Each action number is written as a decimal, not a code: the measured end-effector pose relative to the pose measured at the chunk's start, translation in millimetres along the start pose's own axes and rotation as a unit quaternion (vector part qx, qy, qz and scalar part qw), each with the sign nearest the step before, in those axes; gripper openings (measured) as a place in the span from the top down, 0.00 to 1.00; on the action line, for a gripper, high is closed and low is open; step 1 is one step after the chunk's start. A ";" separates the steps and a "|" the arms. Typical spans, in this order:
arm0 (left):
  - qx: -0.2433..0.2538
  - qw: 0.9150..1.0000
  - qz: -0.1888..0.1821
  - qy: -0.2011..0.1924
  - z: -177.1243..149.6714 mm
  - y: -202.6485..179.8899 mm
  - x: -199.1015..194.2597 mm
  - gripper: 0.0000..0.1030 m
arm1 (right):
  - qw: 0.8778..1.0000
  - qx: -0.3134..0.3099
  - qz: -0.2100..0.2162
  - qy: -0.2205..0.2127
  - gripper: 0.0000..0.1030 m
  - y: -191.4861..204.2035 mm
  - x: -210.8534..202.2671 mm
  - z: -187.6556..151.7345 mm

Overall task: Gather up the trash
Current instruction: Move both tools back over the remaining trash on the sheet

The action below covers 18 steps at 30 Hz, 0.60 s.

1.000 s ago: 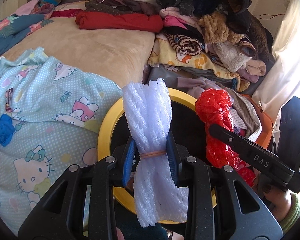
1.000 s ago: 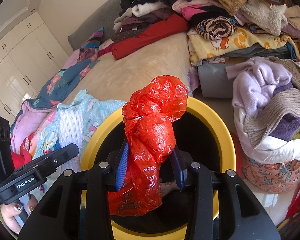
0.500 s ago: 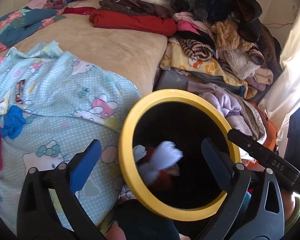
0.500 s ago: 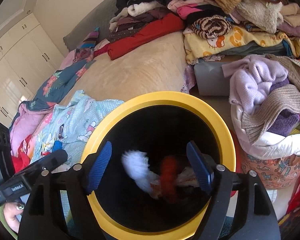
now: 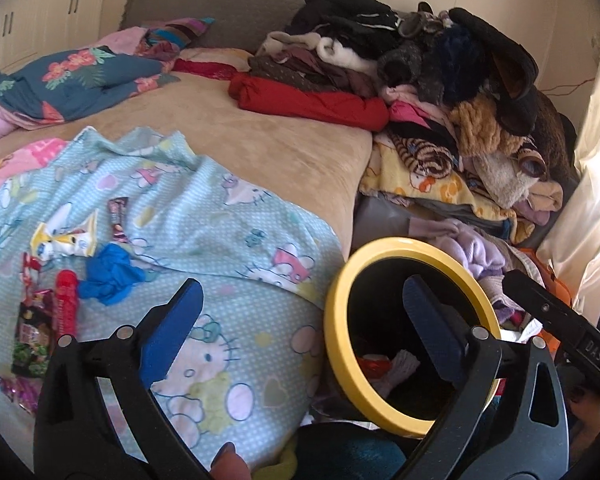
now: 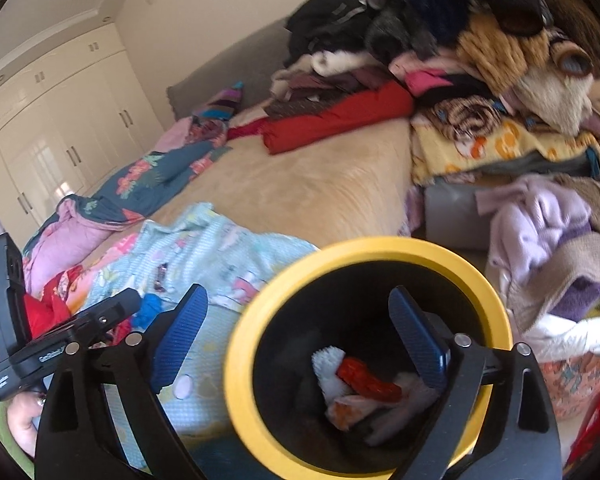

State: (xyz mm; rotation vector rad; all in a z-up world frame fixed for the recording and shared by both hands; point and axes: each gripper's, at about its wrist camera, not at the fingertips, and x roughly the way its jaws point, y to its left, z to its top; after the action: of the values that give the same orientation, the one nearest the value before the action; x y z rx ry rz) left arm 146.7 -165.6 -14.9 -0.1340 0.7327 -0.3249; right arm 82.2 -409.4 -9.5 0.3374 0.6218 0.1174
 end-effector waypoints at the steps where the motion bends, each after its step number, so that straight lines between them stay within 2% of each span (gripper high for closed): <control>1: -0.001 1.000 0.002 -0.003 0.6 2.7 -2.4 0.11 | 1.000 -0.005 0.002 -0.002 0.13 5.3 -0.4 0.5; 18: -0.053 0.996 0.045 -0.048 4.6 67.7 -43.4 0.11 | 0.995 -0.078 0.058 0.013 0.10 90.8 14.1 -4.2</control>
State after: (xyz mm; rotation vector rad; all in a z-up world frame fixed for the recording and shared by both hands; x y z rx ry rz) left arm 136.0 -87.2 0.3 -0.2155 0.6583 -0.1913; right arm 90.5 -320.0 10.8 0.2216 0.6157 0.2808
